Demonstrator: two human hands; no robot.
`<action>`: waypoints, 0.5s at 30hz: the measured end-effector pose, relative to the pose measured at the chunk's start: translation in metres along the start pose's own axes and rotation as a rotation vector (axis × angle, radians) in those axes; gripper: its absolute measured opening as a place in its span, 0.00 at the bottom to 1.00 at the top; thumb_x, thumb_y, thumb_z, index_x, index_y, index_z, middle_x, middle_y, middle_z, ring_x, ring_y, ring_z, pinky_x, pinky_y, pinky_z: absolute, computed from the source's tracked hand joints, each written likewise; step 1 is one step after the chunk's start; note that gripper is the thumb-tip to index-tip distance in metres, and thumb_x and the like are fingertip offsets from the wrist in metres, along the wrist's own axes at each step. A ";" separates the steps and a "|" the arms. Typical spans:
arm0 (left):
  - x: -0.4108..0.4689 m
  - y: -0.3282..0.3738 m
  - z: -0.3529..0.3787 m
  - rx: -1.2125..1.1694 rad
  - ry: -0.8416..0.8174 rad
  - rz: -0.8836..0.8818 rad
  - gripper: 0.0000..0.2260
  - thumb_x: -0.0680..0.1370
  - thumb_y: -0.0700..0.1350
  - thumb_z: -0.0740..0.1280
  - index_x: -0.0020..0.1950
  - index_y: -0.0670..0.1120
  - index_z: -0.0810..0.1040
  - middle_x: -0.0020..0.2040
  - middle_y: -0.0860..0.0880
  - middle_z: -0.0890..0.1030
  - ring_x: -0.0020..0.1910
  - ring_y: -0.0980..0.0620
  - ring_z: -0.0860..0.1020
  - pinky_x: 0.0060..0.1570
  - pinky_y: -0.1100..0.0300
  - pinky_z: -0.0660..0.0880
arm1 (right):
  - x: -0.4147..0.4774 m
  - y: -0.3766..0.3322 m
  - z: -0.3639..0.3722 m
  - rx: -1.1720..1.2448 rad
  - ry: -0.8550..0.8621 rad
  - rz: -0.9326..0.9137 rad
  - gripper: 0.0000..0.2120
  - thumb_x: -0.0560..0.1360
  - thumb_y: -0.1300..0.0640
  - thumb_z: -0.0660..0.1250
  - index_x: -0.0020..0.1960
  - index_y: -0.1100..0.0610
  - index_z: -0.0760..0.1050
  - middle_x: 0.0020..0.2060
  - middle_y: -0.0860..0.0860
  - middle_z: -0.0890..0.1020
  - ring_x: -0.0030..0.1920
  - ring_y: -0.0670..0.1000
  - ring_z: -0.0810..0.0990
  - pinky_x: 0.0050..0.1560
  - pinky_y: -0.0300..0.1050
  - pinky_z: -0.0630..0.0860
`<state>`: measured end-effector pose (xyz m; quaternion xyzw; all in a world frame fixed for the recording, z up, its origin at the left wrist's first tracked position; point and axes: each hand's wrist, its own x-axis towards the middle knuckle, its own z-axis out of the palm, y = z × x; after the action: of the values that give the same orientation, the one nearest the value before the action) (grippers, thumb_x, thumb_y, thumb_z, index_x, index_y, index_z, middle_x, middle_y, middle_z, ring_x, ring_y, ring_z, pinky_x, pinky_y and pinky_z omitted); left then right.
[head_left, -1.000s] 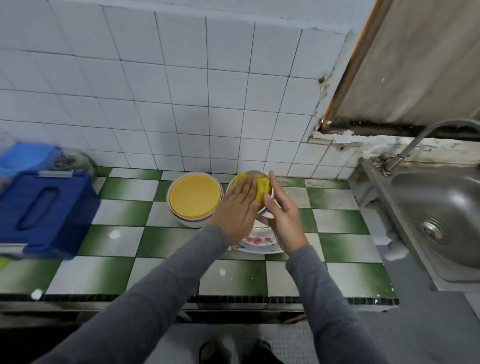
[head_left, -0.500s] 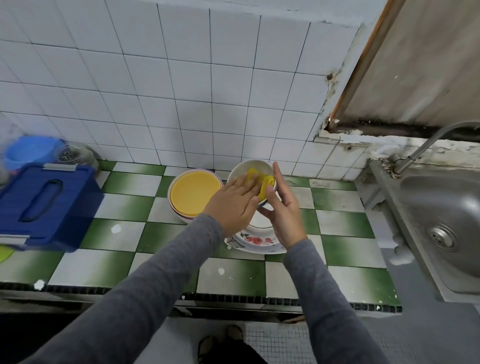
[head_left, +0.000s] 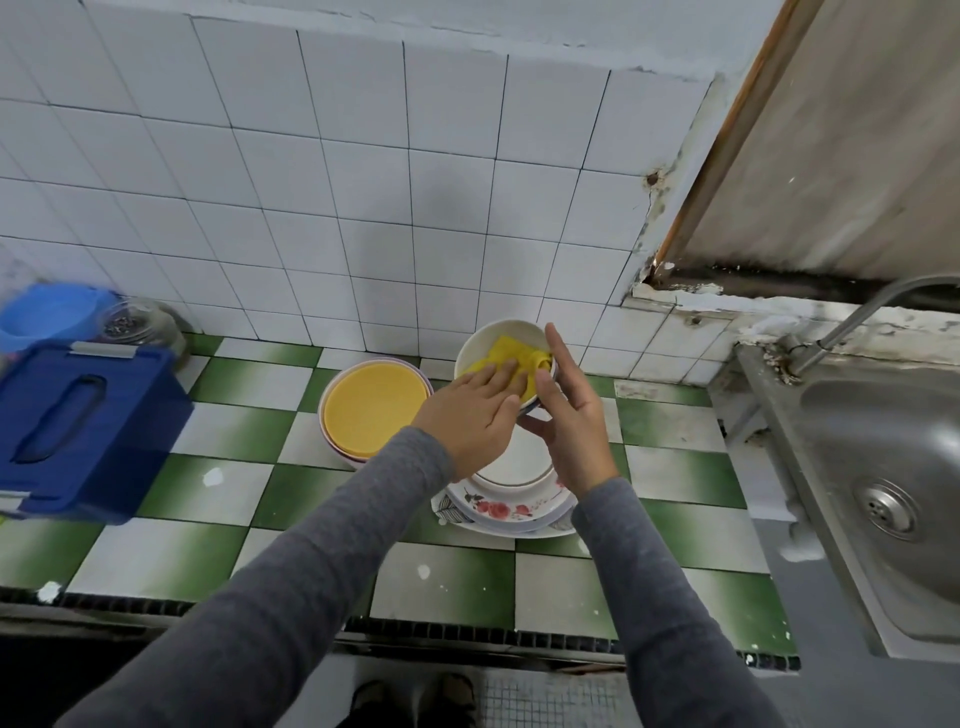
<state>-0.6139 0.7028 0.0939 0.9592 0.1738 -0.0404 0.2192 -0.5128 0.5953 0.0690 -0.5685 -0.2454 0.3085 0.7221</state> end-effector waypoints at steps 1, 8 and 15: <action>0.003 -0.001 0.000 0.015 -0.019 -0.018 0.23 0.86 0.50 0.42 0.81 0.52 0.43 0.82 0.53 0.44 0.80 0.56 0.44 0.73 0.64 0.38 | 0.003 0.000 0.001 -0.007 -0.006 0.004 0.20 0.82 0.54 0.64 0.69 0.35 0.72 0.74 0.49 0.70 0.70 0.54 0.75 0.60 0.63 0.79; 0.012 -0.011 -0.002 0.004 0.007 -0.104 0.24 0.86 0.54 0.40 0.80 0.51 0.37 0.81 0.52 0.36 0.79 0.54 0.36 0.78 0.55 0.37 | 0.016 0.002 0.014 0.040 -0.042 0.013 0.20 0.82 0.56 0.63 0.71 0.39 0.72 0.71 0.49 0.74 0.69 0.54 0.76 0.62 0.63 0.78; 0.009 -0.030 -0.015 0.117 0.084 -0.048 0.29 0.82 0.57 0.36 0.80 0.46 0.38 0.81 0.48 0.39 0.80 0.53 0.37 0.78 0.56 0.37 | 0.025 0.009 0.033 0.122 -0.022 -0.008 0.20 0.81 0.54 0.64 0.69 0.36 0.73 0.68 0.56 0.72 0.61 0.52 0.75 0.57 0.56 0.81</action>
<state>-0.6157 0.7376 0.0936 0.9667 0.2033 -0.0154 0.1545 -0.5203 0.6364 0.0682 -0.5190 -0.2361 0.3263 0.7539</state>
